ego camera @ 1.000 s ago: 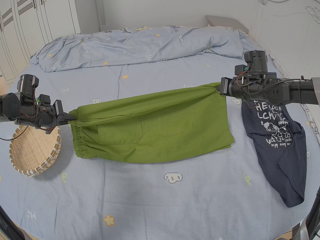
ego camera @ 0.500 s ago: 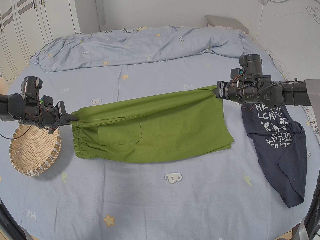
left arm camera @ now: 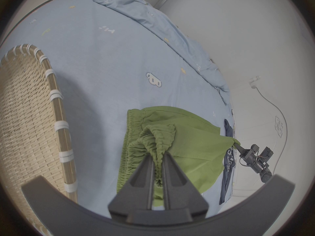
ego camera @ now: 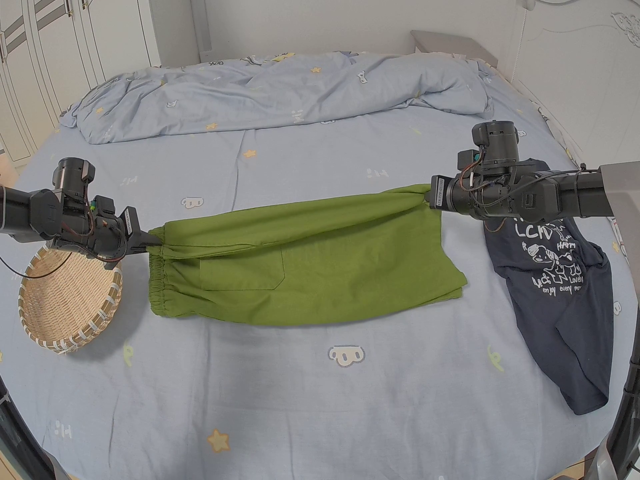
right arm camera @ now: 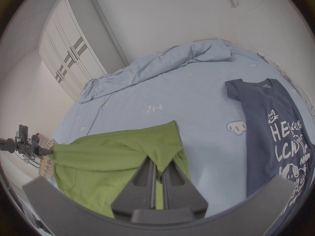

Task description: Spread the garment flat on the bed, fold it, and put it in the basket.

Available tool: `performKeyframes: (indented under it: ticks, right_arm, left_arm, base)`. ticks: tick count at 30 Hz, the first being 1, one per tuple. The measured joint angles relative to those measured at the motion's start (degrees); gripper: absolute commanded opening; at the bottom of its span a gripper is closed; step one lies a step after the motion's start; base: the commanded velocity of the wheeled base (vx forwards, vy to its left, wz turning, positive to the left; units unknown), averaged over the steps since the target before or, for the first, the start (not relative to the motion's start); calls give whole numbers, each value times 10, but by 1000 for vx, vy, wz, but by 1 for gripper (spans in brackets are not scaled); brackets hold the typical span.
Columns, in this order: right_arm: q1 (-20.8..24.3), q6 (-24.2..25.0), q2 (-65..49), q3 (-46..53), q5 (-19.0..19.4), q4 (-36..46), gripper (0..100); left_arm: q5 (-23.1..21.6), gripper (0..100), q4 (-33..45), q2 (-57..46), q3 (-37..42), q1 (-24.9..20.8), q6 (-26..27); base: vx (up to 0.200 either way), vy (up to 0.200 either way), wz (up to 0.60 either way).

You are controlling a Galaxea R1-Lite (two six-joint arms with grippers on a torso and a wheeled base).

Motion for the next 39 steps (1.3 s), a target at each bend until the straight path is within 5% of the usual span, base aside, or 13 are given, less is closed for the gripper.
performKeyframes:
  ticks: [13, 14, 15, 16, 39]
  right_arm:
    - [2, 4, 10, 6, 1, -1, 0]
    - [2, 4, 10, 7, 1, 0, 100]
    - [2, 4, 10, 7, 1, -1, 100]
    - [2, 4, 10, 8, 1, -1, 100]
    - [6, 4, -2, 60, 1, -31, 100]
  left_arm:
    - [0, 0, 0, 15, 0, 1, -1]
    - [1, 0, 0, 16, 0, 0, -1]
    - [1, 0, 0, 18, -1, -2, -1]
    - [2, 100, 0, 19, -2, -3, -1]
    - [4, 100, -15, 17, -46, -73, -88]
  base:
    - [0, 0, 0]
    - [0, 0, 0]
    - [0, 0, 0]
    - [0, 0, 0]
    - [0, 0, 0]
